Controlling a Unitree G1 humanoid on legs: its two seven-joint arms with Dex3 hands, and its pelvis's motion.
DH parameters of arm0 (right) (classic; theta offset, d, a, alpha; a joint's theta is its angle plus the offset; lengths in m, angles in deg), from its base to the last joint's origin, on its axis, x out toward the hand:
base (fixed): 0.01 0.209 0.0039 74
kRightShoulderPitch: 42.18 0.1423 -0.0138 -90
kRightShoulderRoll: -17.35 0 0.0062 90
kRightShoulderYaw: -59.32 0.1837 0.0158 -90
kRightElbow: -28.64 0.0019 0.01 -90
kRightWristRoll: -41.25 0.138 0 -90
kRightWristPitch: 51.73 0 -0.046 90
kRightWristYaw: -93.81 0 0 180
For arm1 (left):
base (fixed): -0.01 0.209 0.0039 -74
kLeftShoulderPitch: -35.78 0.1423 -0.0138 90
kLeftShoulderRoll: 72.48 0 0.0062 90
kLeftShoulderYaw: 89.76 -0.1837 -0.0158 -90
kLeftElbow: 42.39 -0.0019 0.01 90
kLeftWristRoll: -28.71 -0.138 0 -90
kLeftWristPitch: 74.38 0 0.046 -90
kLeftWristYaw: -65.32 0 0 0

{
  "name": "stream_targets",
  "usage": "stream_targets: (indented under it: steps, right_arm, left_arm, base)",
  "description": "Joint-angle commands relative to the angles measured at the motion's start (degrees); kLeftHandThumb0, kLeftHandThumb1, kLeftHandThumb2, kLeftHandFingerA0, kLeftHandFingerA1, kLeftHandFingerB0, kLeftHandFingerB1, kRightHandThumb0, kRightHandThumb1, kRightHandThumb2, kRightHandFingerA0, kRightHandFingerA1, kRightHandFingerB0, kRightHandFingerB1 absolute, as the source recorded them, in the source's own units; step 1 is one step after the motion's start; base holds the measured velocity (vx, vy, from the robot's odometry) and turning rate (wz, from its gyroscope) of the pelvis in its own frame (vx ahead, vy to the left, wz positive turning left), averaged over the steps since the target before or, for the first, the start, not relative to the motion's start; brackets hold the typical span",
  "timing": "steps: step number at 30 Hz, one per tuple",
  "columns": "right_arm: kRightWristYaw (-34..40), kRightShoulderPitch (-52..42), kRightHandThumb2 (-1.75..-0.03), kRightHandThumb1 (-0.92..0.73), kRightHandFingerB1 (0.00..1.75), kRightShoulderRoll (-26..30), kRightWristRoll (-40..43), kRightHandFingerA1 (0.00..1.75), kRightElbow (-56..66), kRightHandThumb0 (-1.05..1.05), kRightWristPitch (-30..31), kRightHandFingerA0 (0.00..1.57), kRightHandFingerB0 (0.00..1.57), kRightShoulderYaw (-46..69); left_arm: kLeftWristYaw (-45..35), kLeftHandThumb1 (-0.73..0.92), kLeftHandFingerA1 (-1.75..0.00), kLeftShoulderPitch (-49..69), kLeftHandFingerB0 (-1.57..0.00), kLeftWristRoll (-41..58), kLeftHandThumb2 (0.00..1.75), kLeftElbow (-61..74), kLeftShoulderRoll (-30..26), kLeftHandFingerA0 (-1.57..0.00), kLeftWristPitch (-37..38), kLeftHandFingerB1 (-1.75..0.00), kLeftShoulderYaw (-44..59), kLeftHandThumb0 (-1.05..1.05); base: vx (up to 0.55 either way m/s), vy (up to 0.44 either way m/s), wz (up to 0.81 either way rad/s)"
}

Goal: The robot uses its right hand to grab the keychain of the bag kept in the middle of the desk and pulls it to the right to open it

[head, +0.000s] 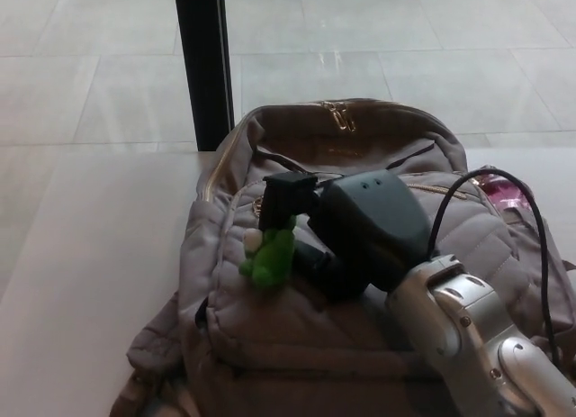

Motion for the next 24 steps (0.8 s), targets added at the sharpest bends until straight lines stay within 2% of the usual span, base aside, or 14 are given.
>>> stream_targets:
  steps: [1,2,4,5,7,8,9,10,12,13,14,15,16,24]
  right_arm:
    - [-0.69,-2.63,-0.95,-0.55,1.11,0.45,-0.3,1.75,0.41,-0.34,3.08,0.99,0.81,3.17]
    - [-0.2,-2.86,-1.02,-0.48,1.19,-0.14,0.38,1.61,0.76,-0.31,3.29,1.21,0.88,4.31]
    - [-0.6,-3.11,-1.02,-0.48,1.19,-0.7,0.31,1.61,1.07,-0.31,3.83,1.21,0.88,4.9]
    - [1.22,-3.26,-1.1,-0.5,1.66,-2.34,1.01,1.75,1.33,-0.28,5.15,0.97,0.71,6.92]
    - [1.8,-3.27,-1.15,-0.48,1.64,-3.24,1.25,1.75,1.17,-0.28,4.82,0.96,0.74,7.94]
    - [2.38,-3.12,-1.15,-0.48,1.29,-4.14,2.56,1.4,1.24,-0.32,4.67,1.22,1.03,9.46]
    - [2.69,-2.94,-1.15,-0.48,1.29,-5.11,4.18,1.4,1.37,-0.32,4.48,1.22,1.03,11.25]
    - [2.76,-2.5,-1.04,-0.52,1.17,-6.03,5.04,1.75,1.88,-0.24,5.45,0.95,0.82,13.03]
    - [3.19,-1.94,-0.95,-0.54,1.06,-7.02,6.22,1.75,1.82,-0.22,4.82,0.95,0.85,15.34]
    - [3.03,-1.56,-1.06,-0.5,1.09,-7.19,6.35,1.37,1.64,-0.3,4.82,1.21,0.89,16.1]
    - [2.9,-0.96,-1.06,-0.5,1.09,-7.28,6.67,1.37,1.39,-0.3,4.93,1.21,0.89,17.07]
    - [2.62,-0.56,-1.0,-0.56,1.58,-6.85,6.8,1.75,1.11,-0.23,4.62,0.96,0.74,17.5]
    - [2.46,-0.05,-0.97,-0.57,1.65,-6.24,6.73,1.75,0.62,-0.23,4.07,0.96,0.76,18.05]
    - [2.14,1.7,-1.04,-0.48,1.68,-1.57,5.75,1.75,-1.53,-0.25,1.71,0.95,0.76,19.16]
  left_arm:
    - [0.99,0.87,-1.17,0.42,-0.9,-0.57,1.2,-1.38,-0.32,-1.01,1.63,-1.09,0.05,-1.05]
    - [0.8,0.89,-1.17,0.62,-0.87,-0.46,1.2,-1.13,-0.29,-0.98,1.45,-1.08,0.09,-1.05]
    - [0.55,0.89,-1.17,0.85,-0.87,-0.42,1.2,-1.06,-0.3,-0.98,1.37,-1.08,0.06,-1.05]
    - [0.06,0.68,-1.17,0.97,-0.9,0.18,1.51,-0.73,-0.28,-0.97,0.9,-1.09,0.5,-1.05]
    - [0.0,0.89,-1.19,1.2,-0.86,0.11,1.18,-0.56,-0.24,-0.96,0.72,-1.09,0.45,-1.05]
    - [0.42,0.91,-1.16,1.36,-0.88,-0.38,1.18,-0.34,-0.31,-1.0,0.88,-1.07,0.07,-1.05]
    - [1.11,0.91,-1.16,1.54,-0.88,-1.03,1.18,-0.12,-0.36,-1.0,1.25,-1.07,-0.46,-1.05]
    - [1.13,0.91,-1.19,1.54,-0.89,-0.69,1.16,-0.25,-0.22,-0.96,1.15,-1.09,-0.21,-1.05]
    - [1.0,0.9,-1.19,1.5,-0.89,-0.15,1.19,-0.2,-0.09,-0.97,0.74,-1.09,0.17,-1.05]
    - [0.92,0.92,-1.2,1.61,-0.85,-0.13,1.18,-0.31,-0.1,-0.98,0.91,-1.09,0.22,-1.05]
    - [0.8,0.92,-1.2,1.76,-0.85,-0.08,1.18,-0.48,-0.13,-0.98,1.17,-1.09,0.3,-1.05]
    - [0.87,0.92,-1.18,1.88,-0.85,-0.34,1.15,-0.2,-0.19,-0.94,1.14,-1.09,0.05,-1.05]
    - [1.16,0.92,-1.18,1.93,-0.85,-0.69,1.18,0.0,-0.27,-0.94,1.09,-1.08,-0.26,-1.05]
    - [0.21,0.9,-1.2,2.41,-0.86,0.18,1.17,-0.44,-0.19,-0.98,2.26,-1.1,0.52,-1.05]
  base:
    - [0.0,0.0,0.0]
    - [0.0,0.0,0.0]
    - [0.0,0.0,0.0]
    - [0.0,0.0,0.0]
    - [0.0,0.0,0.0]
    - [0.0,0.0,0.0]
    - [0.0,0.0,0.0]
    - [0.0,0.0,0.0]
    - [0.0,0.0,0.0]
    - [0.0,0.0,0.0]
    - [0.0,0.0,0.0]
    - [0.0,0.0,0.0]
    - [0.0,0.0,0.0]
    - [0.0,0.0,0.0]
